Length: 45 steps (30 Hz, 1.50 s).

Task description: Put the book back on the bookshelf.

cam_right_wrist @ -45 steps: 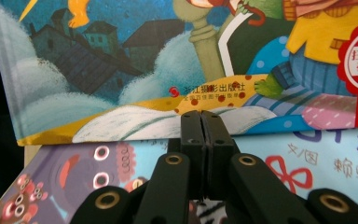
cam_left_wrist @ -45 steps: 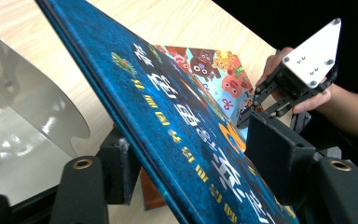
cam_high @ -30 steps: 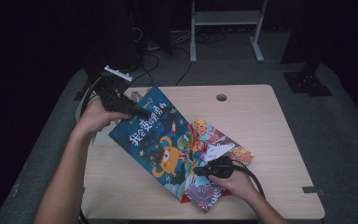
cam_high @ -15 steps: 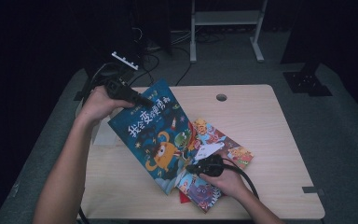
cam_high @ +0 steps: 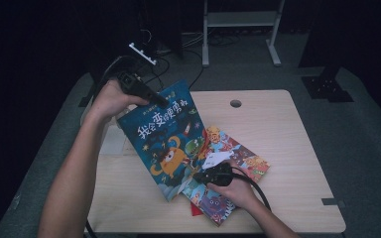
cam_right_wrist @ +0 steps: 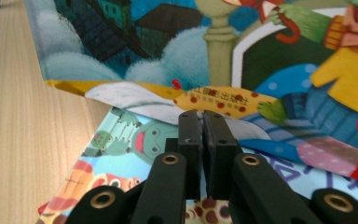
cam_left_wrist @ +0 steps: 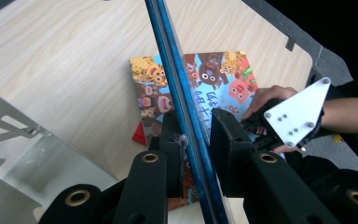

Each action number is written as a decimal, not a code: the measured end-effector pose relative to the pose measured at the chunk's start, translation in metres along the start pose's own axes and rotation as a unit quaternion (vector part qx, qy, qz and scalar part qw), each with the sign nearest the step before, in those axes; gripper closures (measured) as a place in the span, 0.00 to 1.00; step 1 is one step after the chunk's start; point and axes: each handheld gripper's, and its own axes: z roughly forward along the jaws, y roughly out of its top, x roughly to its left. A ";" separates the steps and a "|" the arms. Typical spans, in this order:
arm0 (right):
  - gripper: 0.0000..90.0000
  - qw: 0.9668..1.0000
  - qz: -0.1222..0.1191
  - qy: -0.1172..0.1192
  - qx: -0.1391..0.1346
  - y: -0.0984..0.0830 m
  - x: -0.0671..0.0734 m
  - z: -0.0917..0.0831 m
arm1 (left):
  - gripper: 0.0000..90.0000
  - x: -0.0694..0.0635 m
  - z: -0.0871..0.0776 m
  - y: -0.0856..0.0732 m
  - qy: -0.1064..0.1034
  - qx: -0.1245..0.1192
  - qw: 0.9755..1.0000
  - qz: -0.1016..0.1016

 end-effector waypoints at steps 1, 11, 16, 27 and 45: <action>0.92 1.000 0.002 -0.006 0.000 -0.002 -0.003 -0.004 | 0.84 -0.001 0.000 0.001 0.001 0.003 1.000 0.001; 0.78 0.996 0.046 -0.064 -0.033 -0.018 -0.037 -0.040 | 0.88 -0.010 -0.003 0.014 -0.002 0.017 1.000 0.006; 0.69 0.990 0.073 -0.108 -0.051 -0.026 -0.059 -0.062 | 0.89 -0.015 -0.004 0.019 0.000 0.021 1.000 0.008; 0.42 0.964 0.156 -0.198 -0.086 -0.066 -0.121 -0.115 | 0.92 -0.027 -0.011 0.021 0.009 0.025 0.999 0.020; 0.25 0.931 0.224 -0.287 -0.023 -0.116 -0.169 -0.114 | 0.92 -0.031 -0.024 0.020 0.037 0.023 0.999 0.019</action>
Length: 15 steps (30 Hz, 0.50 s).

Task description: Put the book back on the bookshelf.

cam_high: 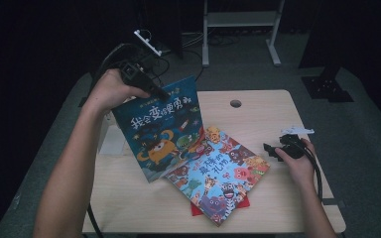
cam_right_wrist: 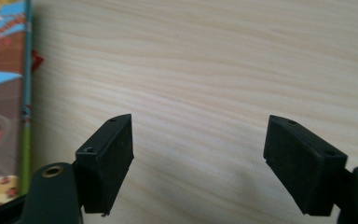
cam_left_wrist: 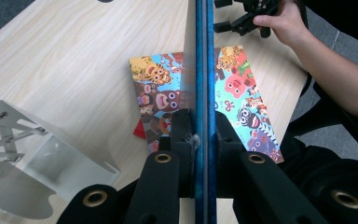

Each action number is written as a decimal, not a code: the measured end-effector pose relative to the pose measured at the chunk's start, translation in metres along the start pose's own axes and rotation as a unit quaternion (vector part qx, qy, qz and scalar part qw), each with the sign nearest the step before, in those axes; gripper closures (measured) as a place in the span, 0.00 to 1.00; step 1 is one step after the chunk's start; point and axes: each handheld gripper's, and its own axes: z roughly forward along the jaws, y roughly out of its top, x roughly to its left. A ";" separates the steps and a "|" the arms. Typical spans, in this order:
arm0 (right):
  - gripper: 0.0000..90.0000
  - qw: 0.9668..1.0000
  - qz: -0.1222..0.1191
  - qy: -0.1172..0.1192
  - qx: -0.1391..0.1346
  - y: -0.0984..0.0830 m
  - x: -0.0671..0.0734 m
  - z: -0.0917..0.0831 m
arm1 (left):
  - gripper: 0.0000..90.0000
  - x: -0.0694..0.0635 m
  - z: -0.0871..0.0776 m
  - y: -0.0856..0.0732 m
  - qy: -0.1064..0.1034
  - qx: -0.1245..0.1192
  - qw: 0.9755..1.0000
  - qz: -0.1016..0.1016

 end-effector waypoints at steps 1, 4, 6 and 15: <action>0.25 1.000 -0.001 -0.004 0.006 -0.002 -0.002 0.003 | 0.92 0.000 -0.002 -0.001 0.002 -0.001 1.000 -0.001; 0.24 1.000 -0.004 -0.005 0.014 -0.004 -0.003 0.007 | 0.92 0.000 -0.007 -0.003 0.005 -0.004 1.000 -0.003; 0.21 1.000 -0.010 -0.007 0.023 -0.007 -0.003 0.011 | 0.92 0.001 -0.013 -0.007 0.008 -0.008 1.000 -0.007; 0.20 1.000 -0.008 -0.009 0.024 -0.007 -0.003 0.011 | 0.92 0.001 -0.032 -0.020 0.025 -0.016 0.999 -0.019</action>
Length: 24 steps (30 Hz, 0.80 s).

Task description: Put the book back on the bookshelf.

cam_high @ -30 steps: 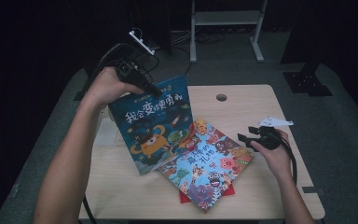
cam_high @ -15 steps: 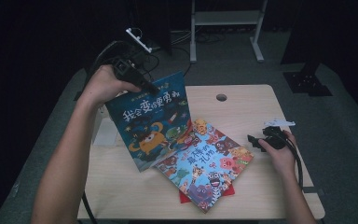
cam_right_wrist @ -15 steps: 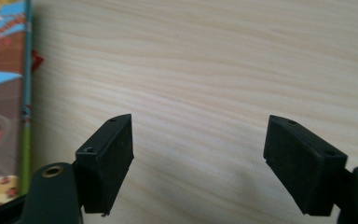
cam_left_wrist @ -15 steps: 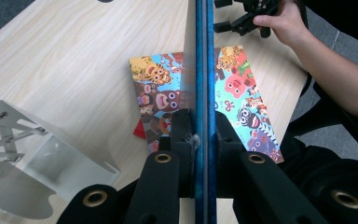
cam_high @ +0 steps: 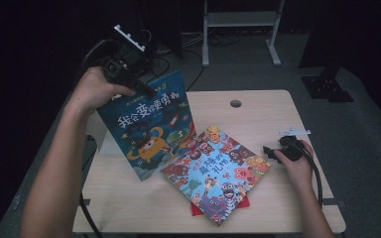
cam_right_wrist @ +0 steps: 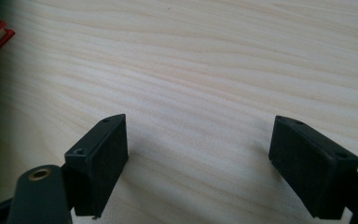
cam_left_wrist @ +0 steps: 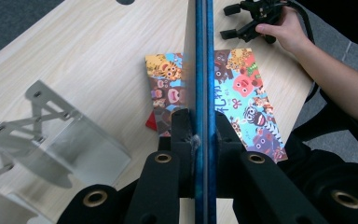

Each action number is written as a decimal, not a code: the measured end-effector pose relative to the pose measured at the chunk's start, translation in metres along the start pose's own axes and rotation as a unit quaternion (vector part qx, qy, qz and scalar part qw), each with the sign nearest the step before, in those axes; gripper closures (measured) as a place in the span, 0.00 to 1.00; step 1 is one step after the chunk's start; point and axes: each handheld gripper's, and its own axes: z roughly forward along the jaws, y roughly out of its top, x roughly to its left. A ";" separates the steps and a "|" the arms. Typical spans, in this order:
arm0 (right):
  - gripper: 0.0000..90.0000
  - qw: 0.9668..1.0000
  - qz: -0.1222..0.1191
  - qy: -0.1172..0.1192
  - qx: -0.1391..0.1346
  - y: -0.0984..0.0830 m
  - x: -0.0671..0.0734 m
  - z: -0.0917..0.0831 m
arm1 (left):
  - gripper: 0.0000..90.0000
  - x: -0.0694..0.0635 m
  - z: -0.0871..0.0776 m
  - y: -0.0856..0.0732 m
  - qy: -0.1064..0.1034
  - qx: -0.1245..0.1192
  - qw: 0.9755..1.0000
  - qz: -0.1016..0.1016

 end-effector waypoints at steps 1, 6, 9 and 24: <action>0.20 1.000 0.000 0.000 0.000 0.000 0.000 0.000 | 0.92 0.000 -0.002 -0.001 0.002 0.000 1.000 -0.002; 0.20 1.000 0.001 -0.001 0.000 0.000 0.000 0.000 | 0.92 0.003 -0.018 -0.015 0.011 -0.004 1.000 -0.016; 0.20 1.000 0.001 -0.001 0.000 0.000 0.000 0.000 | 0.92 0.005 -0.026 -0.023 0.013 -0.007 1.000 -0.019; 0.20 1.000 0.001 -0.001 0.000 0.000 0.000 0.000 | 0.92 0.018 -0.059 -0.061 0.038 -0.018 0.998 -0.048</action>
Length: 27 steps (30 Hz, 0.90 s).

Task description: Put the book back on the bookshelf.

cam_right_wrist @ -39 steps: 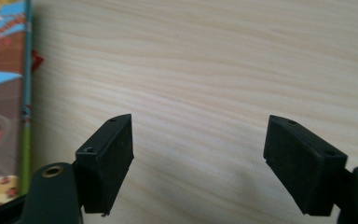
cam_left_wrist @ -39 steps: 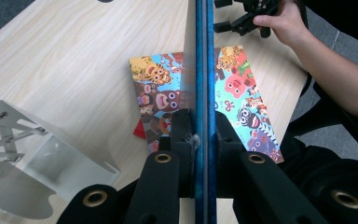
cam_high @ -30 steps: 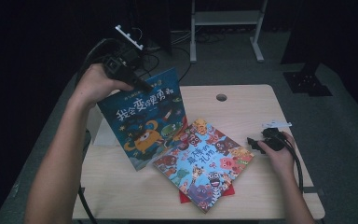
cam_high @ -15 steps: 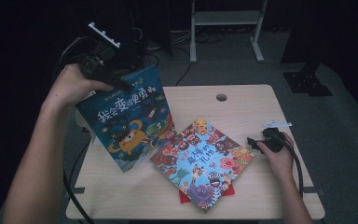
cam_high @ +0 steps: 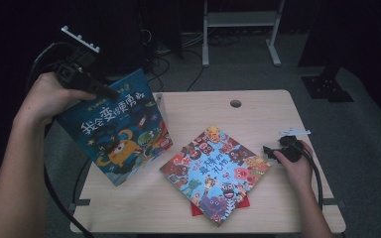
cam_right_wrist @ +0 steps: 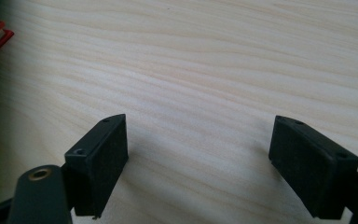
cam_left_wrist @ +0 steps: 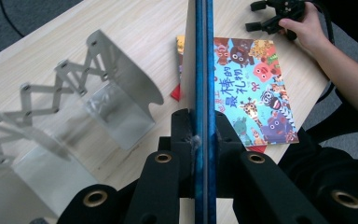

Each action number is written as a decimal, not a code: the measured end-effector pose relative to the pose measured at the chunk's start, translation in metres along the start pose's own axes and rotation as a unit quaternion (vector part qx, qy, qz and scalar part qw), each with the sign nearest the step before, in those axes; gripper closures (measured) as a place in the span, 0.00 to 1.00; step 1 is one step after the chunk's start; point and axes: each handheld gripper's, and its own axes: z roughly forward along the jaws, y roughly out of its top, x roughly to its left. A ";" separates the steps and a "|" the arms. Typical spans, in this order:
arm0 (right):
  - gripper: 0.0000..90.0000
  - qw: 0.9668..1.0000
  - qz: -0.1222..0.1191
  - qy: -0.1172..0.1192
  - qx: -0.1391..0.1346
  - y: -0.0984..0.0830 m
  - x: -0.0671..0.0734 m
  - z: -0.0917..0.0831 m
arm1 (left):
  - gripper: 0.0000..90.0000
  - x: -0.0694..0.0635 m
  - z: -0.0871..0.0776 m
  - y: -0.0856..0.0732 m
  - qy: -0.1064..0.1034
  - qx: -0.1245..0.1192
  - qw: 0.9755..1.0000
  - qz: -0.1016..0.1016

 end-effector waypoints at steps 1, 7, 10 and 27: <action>0.20 1.000 0.000 0.000 0.000 0.000 0.000 0.000 | 0.92 0.000 0.000 0.000 0.000 0.000 1.000 0.000; 0.21 1.000 0.000 0.000 0.000 0.000 0.000 0.000 | 0.92 0.009 -0.013 -0.016 0.011 -0.008 1.000 -0.017; 0.21 1.000 0.000 0.000 0.000 0.000 0.000 0.000 | 0.92 0.014 -0.021 -0.027 0.017 -0.007 0.999 -0.026; 0.21 1.000 0.001 -0.001 0.000 0.000 0.000 0.000 | 0.92 0.038 -0.045 -0.070 0.063 -0.004 0.995 -0.071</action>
